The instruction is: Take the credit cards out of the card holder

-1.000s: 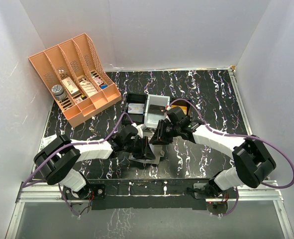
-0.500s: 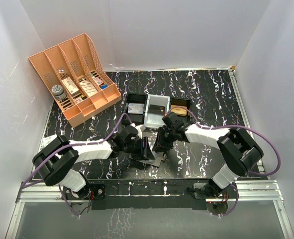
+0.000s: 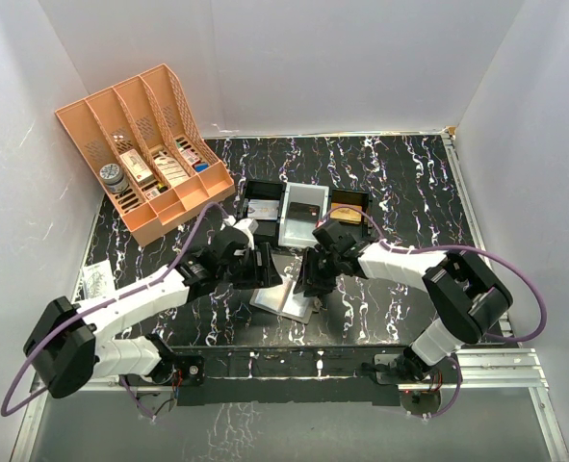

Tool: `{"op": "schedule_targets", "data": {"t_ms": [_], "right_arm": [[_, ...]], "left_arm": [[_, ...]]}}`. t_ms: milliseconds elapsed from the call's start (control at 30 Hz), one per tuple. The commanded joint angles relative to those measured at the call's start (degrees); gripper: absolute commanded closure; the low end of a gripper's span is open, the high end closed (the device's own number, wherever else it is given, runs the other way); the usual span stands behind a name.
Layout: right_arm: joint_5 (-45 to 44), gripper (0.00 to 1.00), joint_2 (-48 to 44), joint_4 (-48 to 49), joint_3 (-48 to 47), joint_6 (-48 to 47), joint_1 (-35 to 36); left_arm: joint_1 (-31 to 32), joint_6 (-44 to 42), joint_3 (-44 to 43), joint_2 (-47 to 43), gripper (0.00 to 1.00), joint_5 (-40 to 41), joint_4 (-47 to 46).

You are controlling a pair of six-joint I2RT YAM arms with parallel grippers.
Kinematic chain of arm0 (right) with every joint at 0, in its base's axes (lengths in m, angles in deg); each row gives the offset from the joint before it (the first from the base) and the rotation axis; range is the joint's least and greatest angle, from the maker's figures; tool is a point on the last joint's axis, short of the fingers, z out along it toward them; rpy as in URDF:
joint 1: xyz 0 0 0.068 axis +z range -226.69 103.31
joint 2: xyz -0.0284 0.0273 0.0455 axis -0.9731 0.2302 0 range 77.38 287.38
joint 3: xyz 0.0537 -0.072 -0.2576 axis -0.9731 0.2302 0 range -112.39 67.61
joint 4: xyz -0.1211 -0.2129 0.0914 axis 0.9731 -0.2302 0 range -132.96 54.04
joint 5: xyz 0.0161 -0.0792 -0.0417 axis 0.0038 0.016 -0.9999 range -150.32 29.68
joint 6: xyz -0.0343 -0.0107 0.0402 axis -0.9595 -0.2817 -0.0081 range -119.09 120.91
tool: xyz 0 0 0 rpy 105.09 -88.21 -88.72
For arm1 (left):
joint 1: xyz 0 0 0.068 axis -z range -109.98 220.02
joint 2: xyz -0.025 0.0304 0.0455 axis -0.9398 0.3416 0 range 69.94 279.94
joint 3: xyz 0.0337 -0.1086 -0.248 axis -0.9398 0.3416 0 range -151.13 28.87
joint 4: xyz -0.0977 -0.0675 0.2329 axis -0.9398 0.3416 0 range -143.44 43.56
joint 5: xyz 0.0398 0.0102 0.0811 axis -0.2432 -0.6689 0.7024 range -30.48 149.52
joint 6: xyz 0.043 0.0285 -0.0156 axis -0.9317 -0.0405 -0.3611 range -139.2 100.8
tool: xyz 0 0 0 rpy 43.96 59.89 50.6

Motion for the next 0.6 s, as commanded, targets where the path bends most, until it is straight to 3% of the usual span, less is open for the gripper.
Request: {"op": "schedule_targets", "data": {"t_ms": [0, 200, 333, 567], "right_arm": [[-2.0, 0.64, -0.1, 0.4, -3.8, -0.7, 1.7], [-4.6, 0.58, 1.5, 0.2, -6.3, 3.2, 3.3], [-7.0, 0.53, 3.1, -0.9, -8.5, 4.3, 4.7], [-11.6, 0.46, 8.3, -5.1, -14.8, 4.1, 8.8]], "left_arm": [[-2.2, 1.1, 1.7, 2.3, 0.38, 0.3, 3.7], [-2.4, 3.6, 1.5, 5.0, 0.47, 2.2, 4.0], [-2.4, 5.5, 3.8, 2.1, 0.47, 3.9, 3.4], [-2.6, 9.8, 5.7, -5.7, 0.47, 13.6, 12.3]]}}
